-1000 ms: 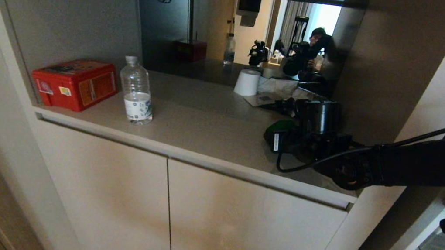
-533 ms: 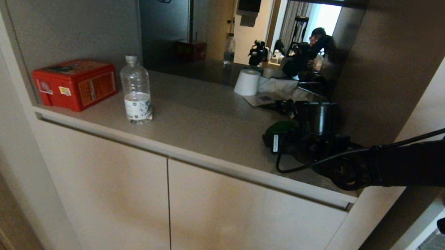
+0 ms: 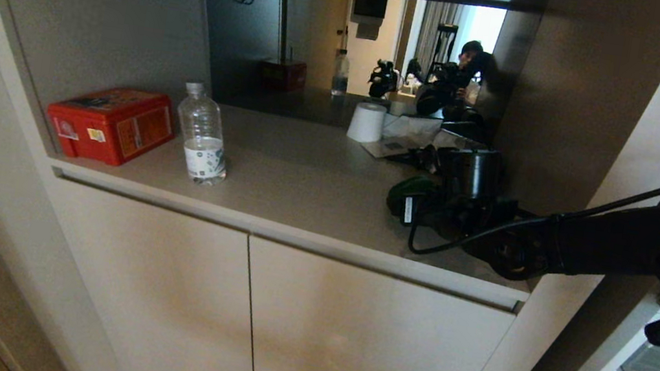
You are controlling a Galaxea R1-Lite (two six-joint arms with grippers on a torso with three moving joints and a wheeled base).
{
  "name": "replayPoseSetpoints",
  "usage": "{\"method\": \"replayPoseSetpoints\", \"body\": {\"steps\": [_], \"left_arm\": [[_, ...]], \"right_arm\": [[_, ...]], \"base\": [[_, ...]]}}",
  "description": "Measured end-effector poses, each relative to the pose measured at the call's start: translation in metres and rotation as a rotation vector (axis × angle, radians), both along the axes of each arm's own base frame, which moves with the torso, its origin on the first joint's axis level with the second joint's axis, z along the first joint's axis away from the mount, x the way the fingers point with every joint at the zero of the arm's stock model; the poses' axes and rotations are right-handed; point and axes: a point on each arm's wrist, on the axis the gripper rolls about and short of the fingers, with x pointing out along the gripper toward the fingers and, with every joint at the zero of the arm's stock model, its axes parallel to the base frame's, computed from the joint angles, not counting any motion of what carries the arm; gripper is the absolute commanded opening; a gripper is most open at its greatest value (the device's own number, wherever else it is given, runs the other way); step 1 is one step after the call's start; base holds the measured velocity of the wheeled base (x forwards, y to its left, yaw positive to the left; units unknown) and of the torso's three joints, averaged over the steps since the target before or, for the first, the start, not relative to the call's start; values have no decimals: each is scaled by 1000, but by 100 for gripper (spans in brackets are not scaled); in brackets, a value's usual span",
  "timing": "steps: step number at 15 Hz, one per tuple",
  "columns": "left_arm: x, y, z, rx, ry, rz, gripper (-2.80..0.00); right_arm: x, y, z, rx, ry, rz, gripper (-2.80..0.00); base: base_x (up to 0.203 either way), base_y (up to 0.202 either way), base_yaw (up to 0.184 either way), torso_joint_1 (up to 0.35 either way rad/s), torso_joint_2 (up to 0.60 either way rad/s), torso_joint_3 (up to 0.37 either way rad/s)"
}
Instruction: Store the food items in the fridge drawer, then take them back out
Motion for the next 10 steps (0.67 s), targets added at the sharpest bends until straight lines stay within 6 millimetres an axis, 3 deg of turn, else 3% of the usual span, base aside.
{"method": "replayPoseSetpoints", "body": {"steps": [10], "left_arm": [[0, 0, 0, 0, 0, 0, -280]], "right_arm": [[-6, -4, 17, -2, -42, -56, 0]], "base": [[0, 0, 0, 0, 0, 0]]}}
